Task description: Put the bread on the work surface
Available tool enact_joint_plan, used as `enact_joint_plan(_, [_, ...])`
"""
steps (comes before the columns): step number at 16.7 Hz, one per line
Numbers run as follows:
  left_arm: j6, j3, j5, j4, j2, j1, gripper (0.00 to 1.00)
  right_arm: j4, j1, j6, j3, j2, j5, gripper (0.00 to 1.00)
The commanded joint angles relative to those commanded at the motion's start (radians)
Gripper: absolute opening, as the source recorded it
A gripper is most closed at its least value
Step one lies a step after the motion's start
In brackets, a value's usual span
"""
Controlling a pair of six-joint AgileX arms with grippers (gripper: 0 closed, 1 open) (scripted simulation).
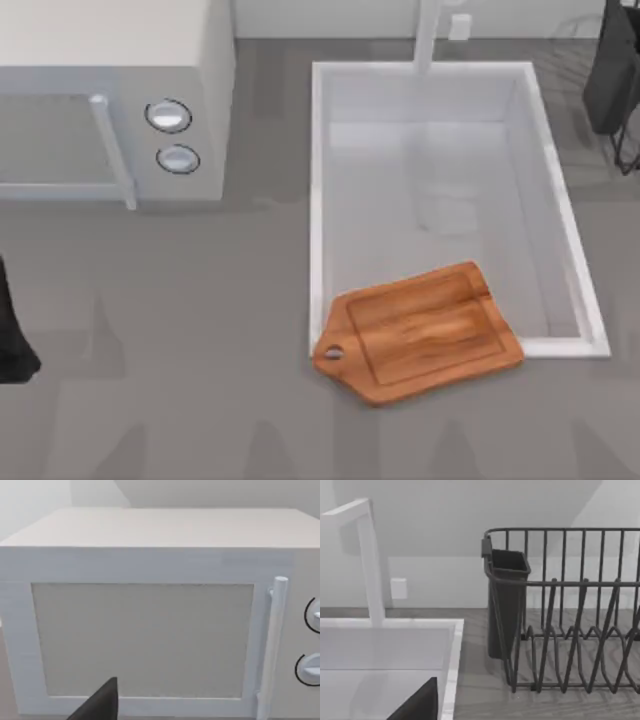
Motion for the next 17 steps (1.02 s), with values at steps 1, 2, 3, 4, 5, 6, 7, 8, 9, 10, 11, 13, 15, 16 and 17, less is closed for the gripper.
enact_joint_plan(1, [0.0, 0.0, 0.0, 0.0, 0.0, 0.0, 1.0, 0.0, 0.0, 0.0, 0.0, 0.0, 0.0, 1.0])
enact_joint_plan(2, [0.0, 0.0, 0.0, 0.0, 0.0, 0.0, 1.0, 0.0, 0.0, -0.001, 0.001, 0.001, 0.0, 1.0])
enact_joint_plan(3, [0.0, 0.0, 0.0, 0.0, 0.0, 0.0, 1.0, -0.009, -0.002, -0.011, 0.01, 0.011, 0.0, 1.0])
enact_joint_plan(4, [0.0, 0.0, 0.0, 0.0, 0.0, 0.0, 1.0, -0.025, -0.006, -0.032, 0.028, 0.032, 0.001, 1.0])
enact_joint_plan(5, [0.0, 0.0, 0.0, 0.0, 0.0, 0.0, 1.0, -0.048, -0.011, -0.063, 0.054, 0.064, 0.001, 1.0])
enact_joint_plan(6, [0.0, 0.0, 0.0, 0.0, 0.0, 0.0, 1.0, -0.077, -0.017, -0.105, 0.088, 0.107, 0.002, 1.0])
enact_joint_plan(7, [0.0, 0.0, 0.0, 0.0, 0.0, 0.0, 1.0, -0.112, -0.023, -0.156, 0.128, 0.16, 0.001, 1.0])
enact_joint_plan(8, [0.0, 0.0, 0.0, 0.0, 0.0, 0.0, 1.0, -0.152, -0.031, -0.214, 0.173, 0.224, 0.001, 1.0])
enact_joint_plan(9, [0.0, 0.0, 0.0, 0.0, 0.0, 0.0, 1.0, -0.196, -0.039, -0.278, 0.223, 0.298, 0.001, 1.0])
enact_joint_plan(10, [0.0, 0.0, 0.0, 0.0, 0.0, 0.0, 1.0, -0.244, -0.048, -0.348, 0.275, 0.383, 0.001, 1.0])
enact_joint_plan(11, [0.0, 0.0, 0.0, 0.0, 0.0, 0.0, 1.0, -0.295, -0.057, -0.421, 0.33, 0.476, 0.0, 1.0])
enact_joint_plan(13, [0.0, 0.0, 0.0, 0.0, 0.0, 0.0, 1.0, -0.403, -0.077, -0.573, 0.442, 0.68, -0.001, 1.0])
enact_joint_plan(15, [0.0, 0.0, 0.0, 0.0, 0.0, 0.0, 1.0, -0.515, -0.098, -0.728, 0.555, 0.886, -0.001, 1.0])
enact_joint_plan(16, [0.0, 0.0, 0.0, 0.0, 0.0, 0.0, 1.0, -0.57, -0.108, -0.803, 0.611, 0.985, -0.002, 1.0])
enact_joint_plan(17, [0.0, 0.0, 0.0, 0.0, 0.0, 0.0, 1.0, -0.624, -0.118, -0.876, 0.665, 1.077, -0.002, 1.0])
